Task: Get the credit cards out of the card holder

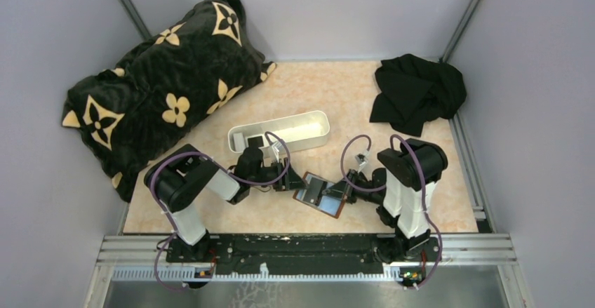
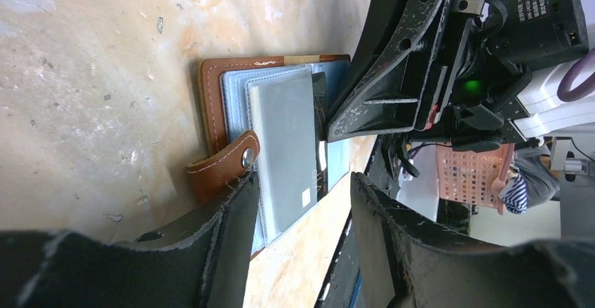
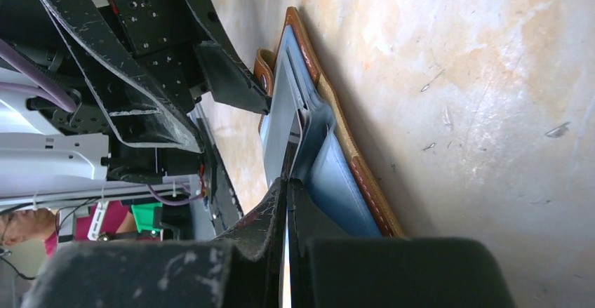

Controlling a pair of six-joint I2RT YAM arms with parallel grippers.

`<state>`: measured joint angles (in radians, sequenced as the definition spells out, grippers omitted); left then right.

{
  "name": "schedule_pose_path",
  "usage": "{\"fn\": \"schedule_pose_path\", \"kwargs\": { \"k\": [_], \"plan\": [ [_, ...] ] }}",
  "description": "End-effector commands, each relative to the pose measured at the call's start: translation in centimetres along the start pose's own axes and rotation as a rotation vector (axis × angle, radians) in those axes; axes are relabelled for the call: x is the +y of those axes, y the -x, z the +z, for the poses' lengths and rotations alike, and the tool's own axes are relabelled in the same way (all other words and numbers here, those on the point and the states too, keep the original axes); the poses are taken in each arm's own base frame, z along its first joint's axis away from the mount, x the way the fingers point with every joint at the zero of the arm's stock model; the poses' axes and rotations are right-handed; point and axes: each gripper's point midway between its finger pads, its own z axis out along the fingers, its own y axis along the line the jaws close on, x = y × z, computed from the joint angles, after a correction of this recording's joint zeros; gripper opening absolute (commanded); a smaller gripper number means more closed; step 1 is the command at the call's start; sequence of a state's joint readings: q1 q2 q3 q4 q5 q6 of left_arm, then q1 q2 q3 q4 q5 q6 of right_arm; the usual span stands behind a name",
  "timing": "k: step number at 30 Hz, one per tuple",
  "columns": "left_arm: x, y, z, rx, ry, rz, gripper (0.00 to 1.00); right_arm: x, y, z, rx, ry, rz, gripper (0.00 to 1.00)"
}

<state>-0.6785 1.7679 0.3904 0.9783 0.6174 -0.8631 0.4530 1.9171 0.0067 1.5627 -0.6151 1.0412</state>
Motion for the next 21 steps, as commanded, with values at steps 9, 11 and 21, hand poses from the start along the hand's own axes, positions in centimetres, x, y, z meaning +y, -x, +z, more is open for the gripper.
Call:
{"fn": "schedule_pose_path", "kwargs": {
  "k": [9,11,21],
  "plan": [
    [1.0,-0.1,-0.2,-0.010,0.028,0.004,0.58,1.8,2.1,-1.8,-0.069,0.098,-0.096,0.00],
    [1.0,-0.1,-0.2,-0.010,0.027,0.001,0.58,1.7,2.3,-1.9,-0.073,0.097,-0.096,0.00],
    [0.4,0.5,-0.5,-0.026,0.017,0.013,0.58,2.1,4.1,-3.1,-0.105,0.107,-0.124,0.00]
  ]
}}
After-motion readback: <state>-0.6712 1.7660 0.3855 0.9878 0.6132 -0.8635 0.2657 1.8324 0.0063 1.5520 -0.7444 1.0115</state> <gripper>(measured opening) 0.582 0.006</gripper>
